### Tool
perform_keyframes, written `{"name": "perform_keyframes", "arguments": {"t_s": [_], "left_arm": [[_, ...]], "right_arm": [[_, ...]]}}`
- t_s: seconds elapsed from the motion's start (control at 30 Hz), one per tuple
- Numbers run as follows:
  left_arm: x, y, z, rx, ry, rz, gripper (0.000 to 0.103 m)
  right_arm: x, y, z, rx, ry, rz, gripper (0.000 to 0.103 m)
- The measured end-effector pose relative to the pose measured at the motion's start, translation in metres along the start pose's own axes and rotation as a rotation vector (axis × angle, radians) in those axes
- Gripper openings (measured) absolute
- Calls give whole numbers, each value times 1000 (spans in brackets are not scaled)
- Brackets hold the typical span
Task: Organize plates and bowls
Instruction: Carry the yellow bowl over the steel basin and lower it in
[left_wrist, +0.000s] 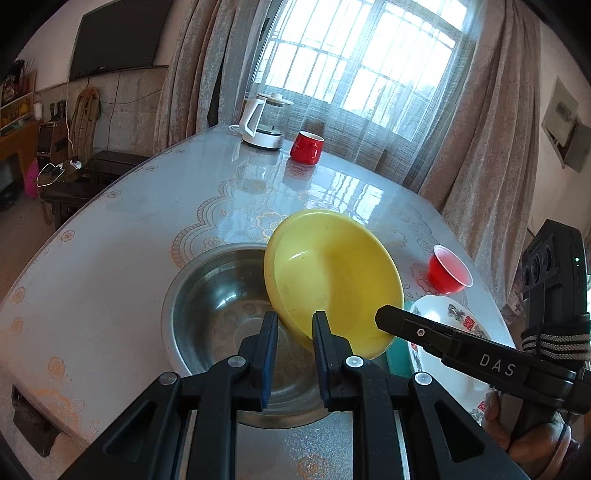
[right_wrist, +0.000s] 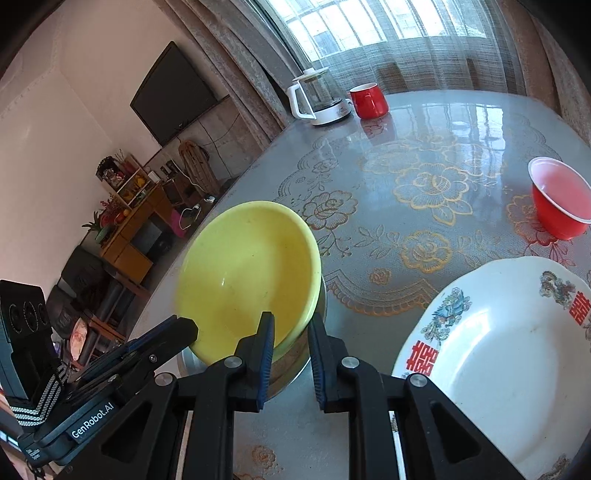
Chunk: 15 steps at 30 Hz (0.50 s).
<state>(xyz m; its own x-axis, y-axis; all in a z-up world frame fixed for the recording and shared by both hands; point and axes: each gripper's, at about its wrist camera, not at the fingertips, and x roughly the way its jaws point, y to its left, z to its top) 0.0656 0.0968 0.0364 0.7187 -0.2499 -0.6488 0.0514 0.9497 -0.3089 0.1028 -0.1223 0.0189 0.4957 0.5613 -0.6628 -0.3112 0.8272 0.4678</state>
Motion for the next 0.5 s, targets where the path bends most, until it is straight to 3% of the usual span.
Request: {"name": "perform_keyframes", "arguments": {"t_s": [0.5], "left_arm": [[23,44,-16,-75,74,91,19]], "right_arm": [[60,25,-3,-38,148,-24,18]]}}
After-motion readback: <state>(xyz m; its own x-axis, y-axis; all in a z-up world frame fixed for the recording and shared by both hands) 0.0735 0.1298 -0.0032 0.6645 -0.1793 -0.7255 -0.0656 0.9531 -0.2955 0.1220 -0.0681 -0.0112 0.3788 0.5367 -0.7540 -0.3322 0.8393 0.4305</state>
